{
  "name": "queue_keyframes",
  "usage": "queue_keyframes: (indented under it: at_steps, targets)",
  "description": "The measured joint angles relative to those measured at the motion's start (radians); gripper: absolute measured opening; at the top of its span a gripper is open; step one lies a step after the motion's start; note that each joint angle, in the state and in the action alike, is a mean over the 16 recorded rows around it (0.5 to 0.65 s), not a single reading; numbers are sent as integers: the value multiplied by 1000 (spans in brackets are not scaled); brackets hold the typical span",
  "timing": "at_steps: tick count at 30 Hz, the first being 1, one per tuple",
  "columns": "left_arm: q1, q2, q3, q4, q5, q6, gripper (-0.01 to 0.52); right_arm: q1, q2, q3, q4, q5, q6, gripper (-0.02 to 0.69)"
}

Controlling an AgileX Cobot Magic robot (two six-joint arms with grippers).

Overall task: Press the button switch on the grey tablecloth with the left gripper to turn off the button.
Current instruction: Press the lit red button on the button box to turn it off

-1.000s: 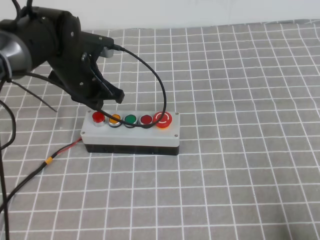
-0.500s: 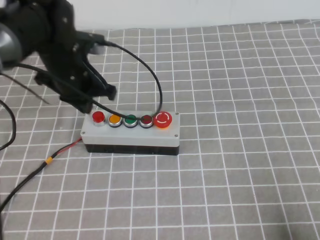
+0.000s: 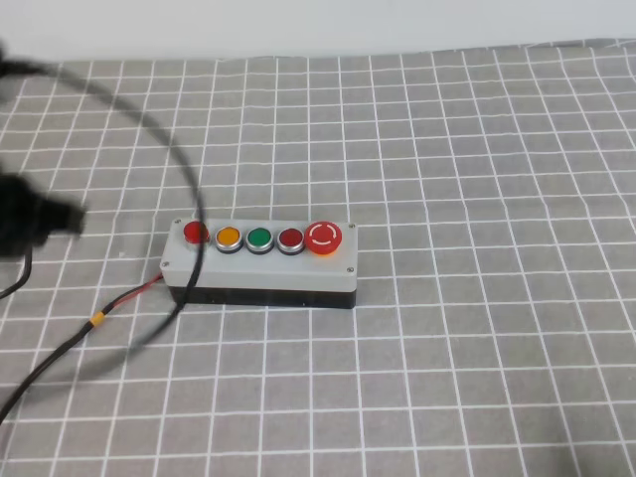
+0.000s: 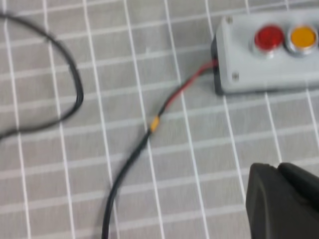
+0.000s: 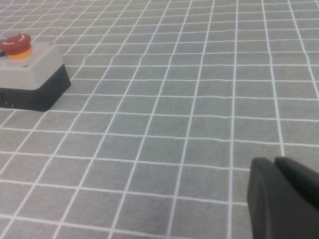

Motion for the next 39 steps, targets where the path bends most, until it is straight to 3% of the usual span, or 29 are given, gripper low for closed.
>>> queue_keyframes:
  at_steps: [15, 22, 27, 32, 39]
  targets:
    - [5, -528, 321, 9, 126, -21, -3, 0, 0, 0, 0, 0, 0, -16]
    - [27, -649, 368, -18, 115, -34, -3, 0, 0, 0, 1, 0, 0, -16]
    - [47, -751, 475, -62, -37, -46, -3, 0, 0, 0, 6, 0, 0, -16]
    - [64, -875, 662, -117, -291, -54, -3, 0, 0, 0, 12, 0, 0, -16]
    - [69, -1031, 982, -165, -683, -22, -3, 0, 0, 0, 18, 0, 0, -16]
